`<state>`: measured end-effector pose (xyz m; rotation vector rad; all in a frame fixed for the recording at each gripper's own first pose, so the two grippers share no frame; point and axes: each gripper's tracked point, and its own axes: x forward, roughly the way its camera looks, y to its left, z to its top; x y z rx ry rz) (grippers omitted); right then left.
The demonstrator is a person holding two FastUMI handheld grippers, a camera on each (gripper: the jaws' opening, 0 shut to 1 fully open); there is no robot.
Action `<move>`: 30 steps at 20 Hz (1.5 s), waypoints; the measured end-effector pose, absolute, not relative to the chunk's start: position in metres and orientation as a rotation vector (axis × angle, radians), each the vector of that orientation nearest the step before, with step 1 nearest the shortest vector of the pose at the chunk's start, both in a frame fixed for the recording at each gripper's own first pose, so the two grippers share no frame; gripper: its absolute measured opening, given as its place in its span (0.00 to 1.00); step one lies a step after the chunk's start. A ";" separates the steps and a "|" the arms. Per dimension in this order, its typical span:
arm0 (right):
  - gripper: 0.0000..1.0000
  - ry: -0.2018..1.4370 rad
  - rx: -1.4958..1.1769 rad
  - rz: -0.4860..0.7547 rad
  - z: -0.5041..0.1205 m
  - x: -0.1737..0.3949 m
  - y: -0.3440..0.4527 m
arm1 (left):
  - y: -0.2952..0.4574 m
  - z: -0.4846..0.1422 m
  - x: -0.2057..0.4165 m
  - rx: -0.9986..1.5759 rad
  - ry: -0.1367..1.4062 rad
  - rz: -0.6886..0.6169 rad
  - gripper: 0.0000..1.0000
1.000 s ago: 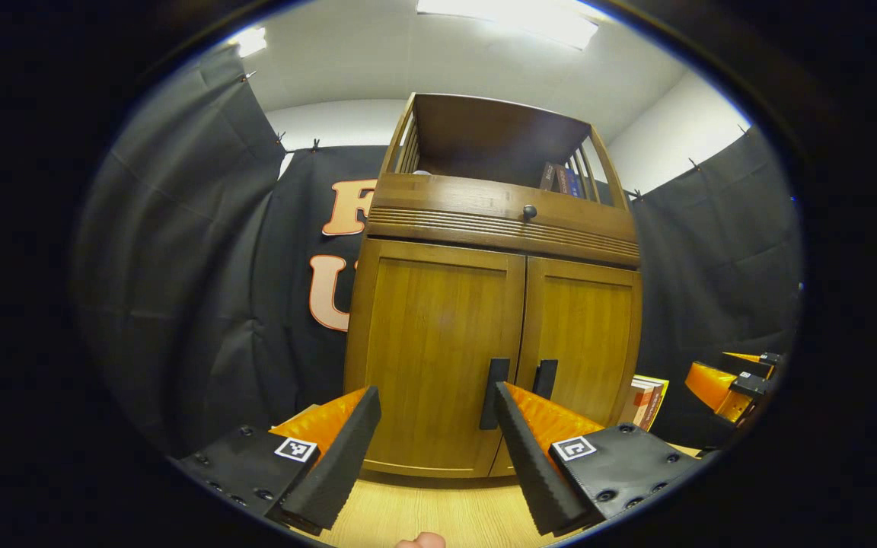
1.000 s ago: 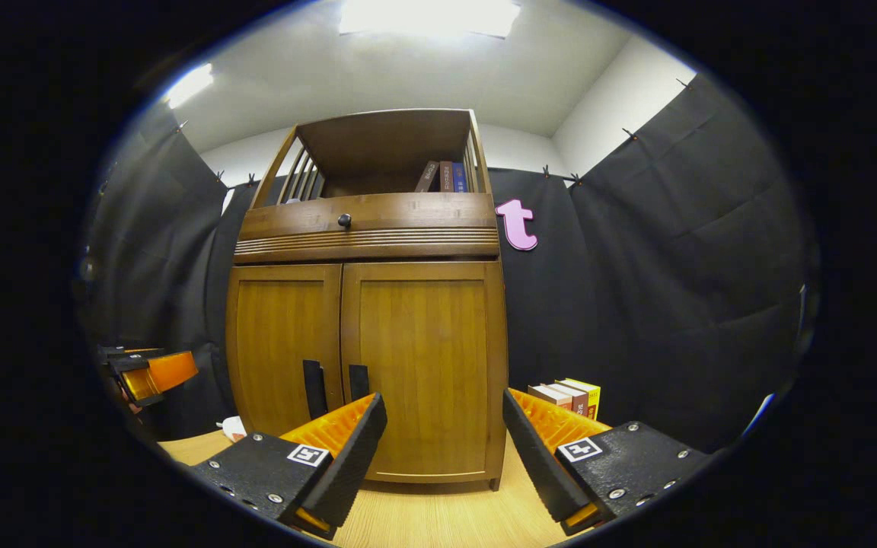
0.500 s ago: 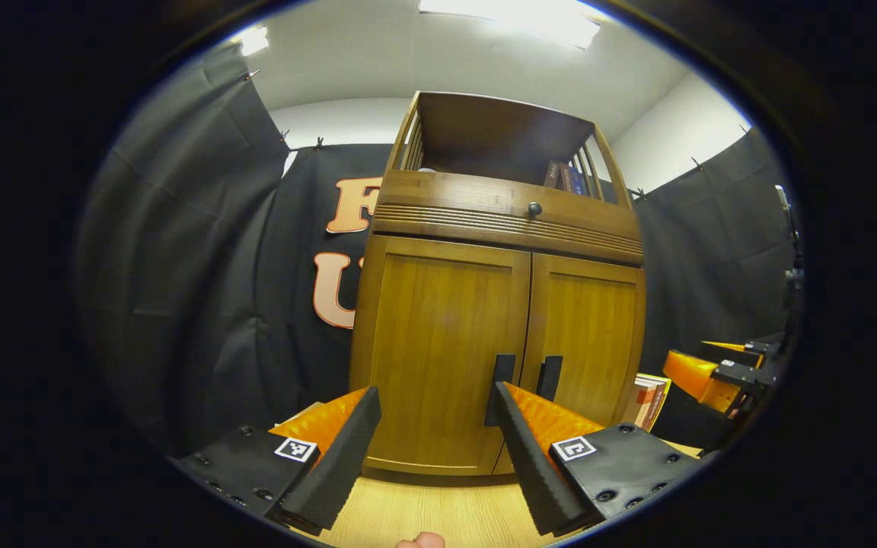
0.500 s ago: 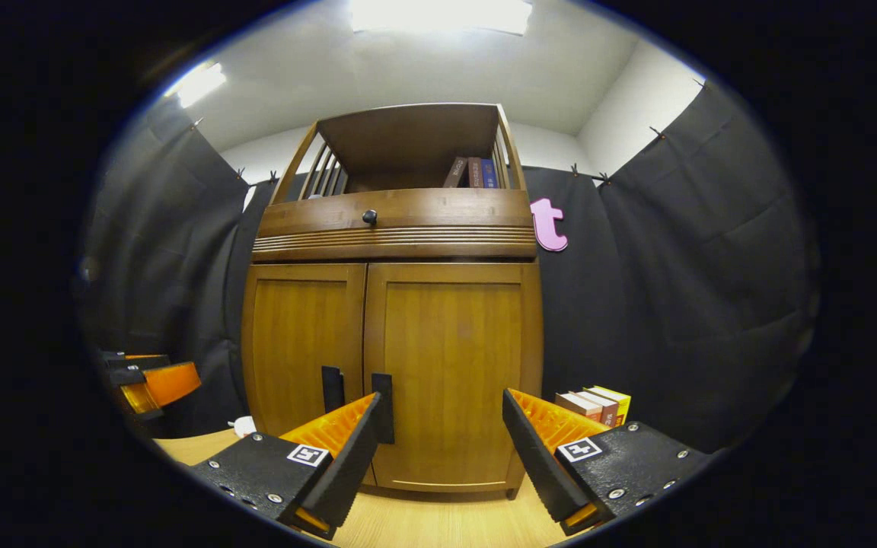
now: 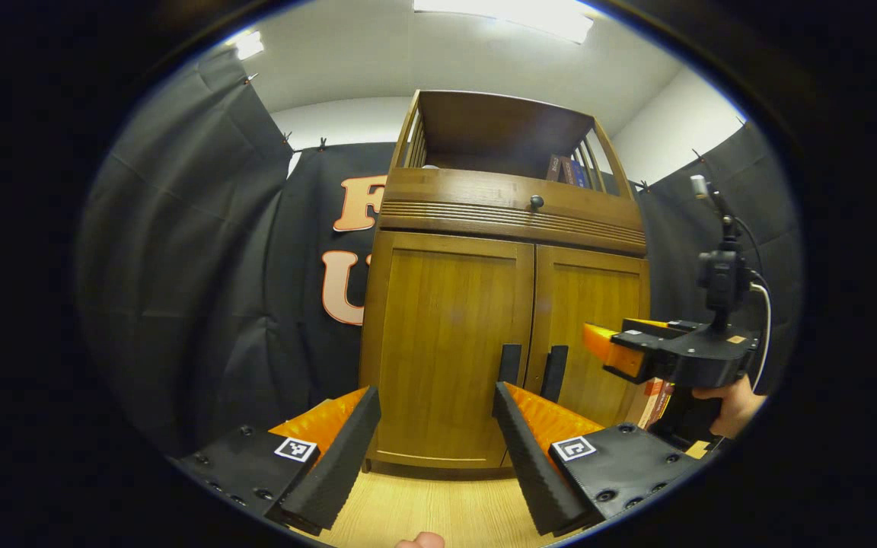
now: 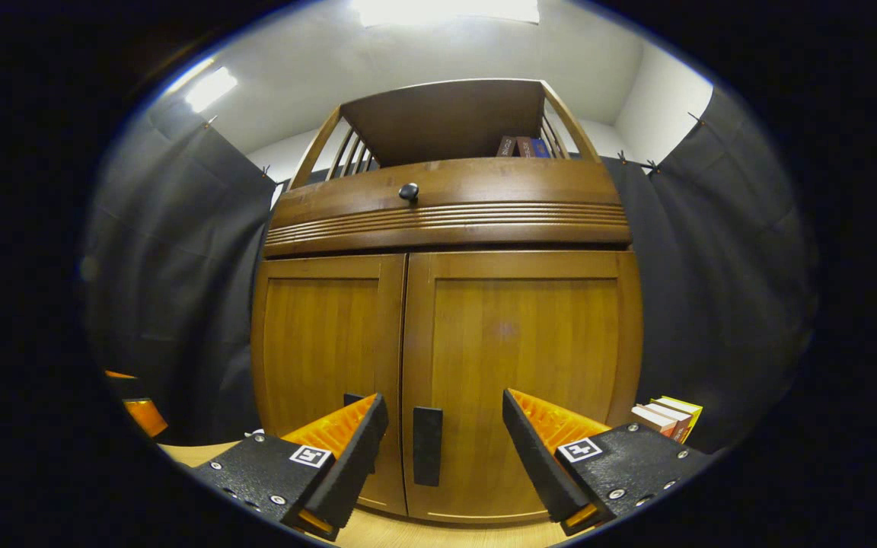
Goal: Open the right door of the double-door shoe cabinet with the right hand, and open the left door with the left hand.
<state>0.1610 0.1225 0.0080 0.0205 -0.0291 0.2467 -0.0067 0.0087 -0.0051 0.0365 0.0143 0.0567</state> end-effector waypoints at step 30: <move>0.23 0.164 0.026 0.245 -0.093 0.213 0.153 | 0.013 -0.015 -0.005 0.009 0.031 0.064 0.92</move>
